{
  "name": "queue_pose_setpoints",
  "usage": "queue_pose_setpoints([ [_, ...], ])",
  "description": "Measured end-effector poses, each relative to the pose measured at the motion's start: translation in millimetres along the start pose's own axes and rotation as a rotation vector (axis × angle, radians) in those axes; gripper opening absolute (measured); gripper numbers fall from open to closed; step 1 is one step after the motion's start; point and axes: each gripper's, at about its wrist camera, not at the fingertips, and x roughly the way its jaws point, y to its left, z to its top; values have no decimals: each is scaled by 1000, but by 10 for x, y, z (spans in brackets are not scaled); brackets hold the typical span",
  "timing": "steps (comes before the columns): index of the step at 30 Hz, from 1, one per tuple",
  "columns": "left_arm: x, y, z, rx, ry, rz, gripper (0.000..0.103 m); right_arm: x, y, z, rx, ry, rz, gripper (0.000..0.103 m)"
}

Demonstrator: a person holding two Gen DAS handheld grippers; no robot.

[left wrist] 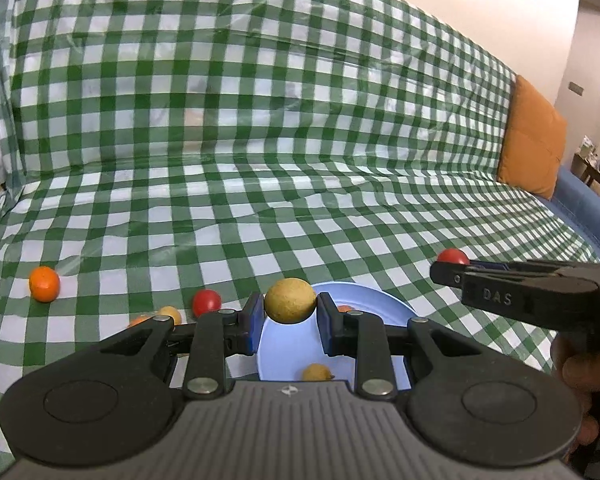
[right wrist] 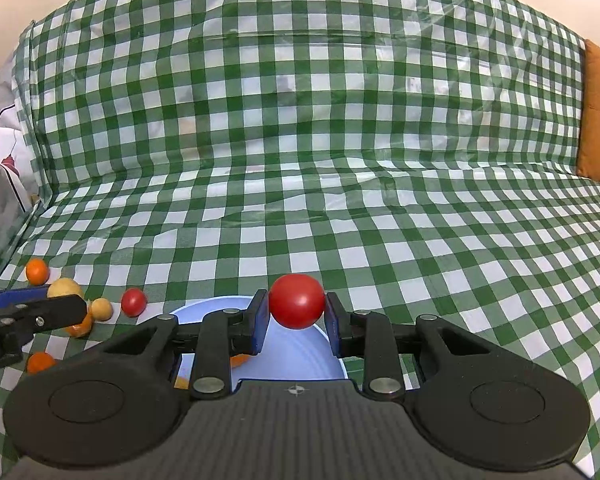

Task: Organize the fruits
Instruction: 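Hold the yellow plum over the plate with the left tool while the right tool carries the tomato there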

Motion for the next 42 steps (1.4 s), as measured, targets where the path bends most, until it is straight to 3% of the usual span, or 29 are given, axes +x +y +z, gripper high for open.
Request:
queue_pose_setpoints([
  [18, 53, -338, -129, 149, 17, -62, 31, -24, 77, -6, -18, 18, -20, 31],
  [42, 67, -372, -135, 157, 18, -64, 31, 5, 89, 9, -27, 26, -11, 31],
])
